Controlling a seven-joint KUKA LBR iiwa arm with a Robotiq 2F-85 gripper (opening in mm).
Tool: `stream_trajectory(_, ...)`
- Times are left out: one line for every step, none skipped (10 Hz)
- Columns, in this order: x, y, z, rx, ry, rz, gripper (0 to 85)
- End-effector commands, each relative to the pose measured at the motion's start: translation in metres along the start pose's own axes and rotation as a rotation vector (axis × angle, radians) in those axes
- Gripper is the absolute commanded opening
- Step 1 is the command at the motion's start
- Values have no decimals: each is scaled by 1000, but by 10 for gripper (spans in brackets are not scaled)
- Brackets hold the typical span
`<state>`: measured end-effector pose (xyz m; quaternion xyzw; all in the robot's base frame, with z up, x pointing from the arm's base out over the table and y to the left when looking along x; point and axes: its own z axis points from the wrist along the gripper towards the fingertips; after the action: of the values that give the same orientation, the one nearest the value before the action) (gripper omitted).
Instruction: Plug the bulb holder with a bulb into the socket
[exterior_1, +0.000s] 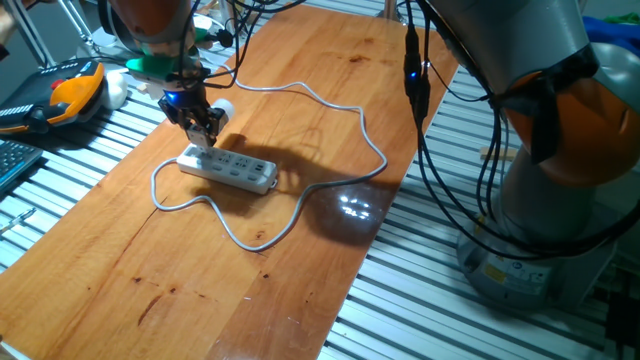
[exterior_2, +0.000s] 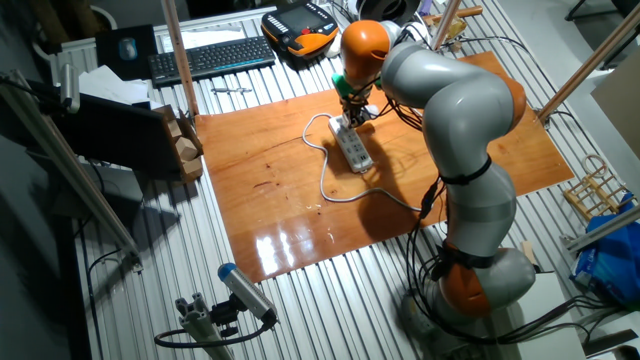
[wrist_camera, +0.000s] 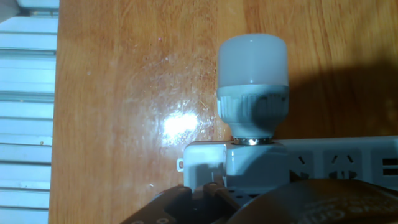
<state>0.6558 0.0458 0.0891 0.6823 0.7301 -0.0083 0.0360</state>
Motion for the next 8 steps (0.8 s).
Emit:
stream_trajectory(0,0,-1,-1,0,0,0)
stream_trajectory(0,0,-1,-1,0,-3,0)
stream_trajectory(0,0,-2,1,0,-5,0)
stream_trajectory(0,0,-3,2,0,-6,0)
stream_trajectory(0,0,-3,3,8,-7,0)
stream_trajectory(1,0,-3,3,8,-4,0)
stream_trajectory(1,0,-3,4,6,-4,0)
stream_trajectory(1,0,-2,5,7,-3,0)
